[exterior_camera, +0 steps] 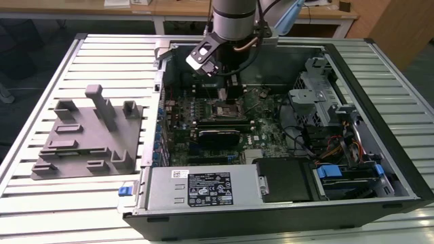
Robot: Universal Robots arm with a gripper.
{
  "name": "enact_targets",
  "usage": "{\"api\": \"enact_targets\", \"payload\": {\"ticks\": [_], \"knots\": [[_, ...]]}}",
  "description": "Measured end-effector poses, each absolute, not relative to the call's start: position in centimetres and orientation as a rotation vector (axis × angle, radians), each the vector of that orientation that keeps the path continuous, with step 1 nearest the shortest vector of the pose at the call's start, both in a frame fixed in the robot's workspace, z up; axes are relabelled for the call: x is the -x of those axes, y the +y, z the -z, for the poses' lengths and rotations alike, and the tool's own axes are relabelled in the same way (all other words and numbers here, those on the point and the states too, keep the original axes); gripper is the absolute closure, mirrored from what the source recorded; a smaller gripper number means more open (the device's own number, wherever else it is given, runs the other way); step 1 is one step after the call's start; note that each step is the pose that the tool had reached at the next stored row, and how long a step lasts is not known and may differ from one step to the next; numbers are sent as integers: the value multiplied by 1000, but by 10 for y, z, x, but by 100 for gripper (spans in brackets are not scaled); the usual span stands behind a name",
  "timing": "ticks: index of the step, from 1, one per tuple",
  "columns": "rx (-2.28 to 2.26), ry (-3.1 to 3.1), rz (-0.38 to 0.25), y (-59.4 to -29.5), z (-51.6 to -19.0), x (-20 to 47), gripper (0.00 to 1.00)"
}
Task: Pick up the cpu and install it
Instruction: 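Place the cpu into insertion slot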
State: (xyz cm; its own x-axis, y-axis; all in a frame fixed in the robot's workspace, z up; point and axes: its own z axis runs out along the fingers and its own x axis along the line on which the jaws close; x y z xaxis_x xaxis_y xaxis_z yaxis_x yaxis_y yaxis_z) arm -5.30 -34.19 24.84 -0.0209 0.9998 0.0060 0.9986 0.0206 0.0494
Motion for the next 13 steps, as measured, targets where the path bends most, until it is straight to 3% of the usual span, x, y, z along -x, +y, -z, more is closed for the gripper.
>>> {"api": "enact_targets", "payload": {"ticks": [13], "knots": [[-2182,2217,-61,-341,-235,55,46]]}}
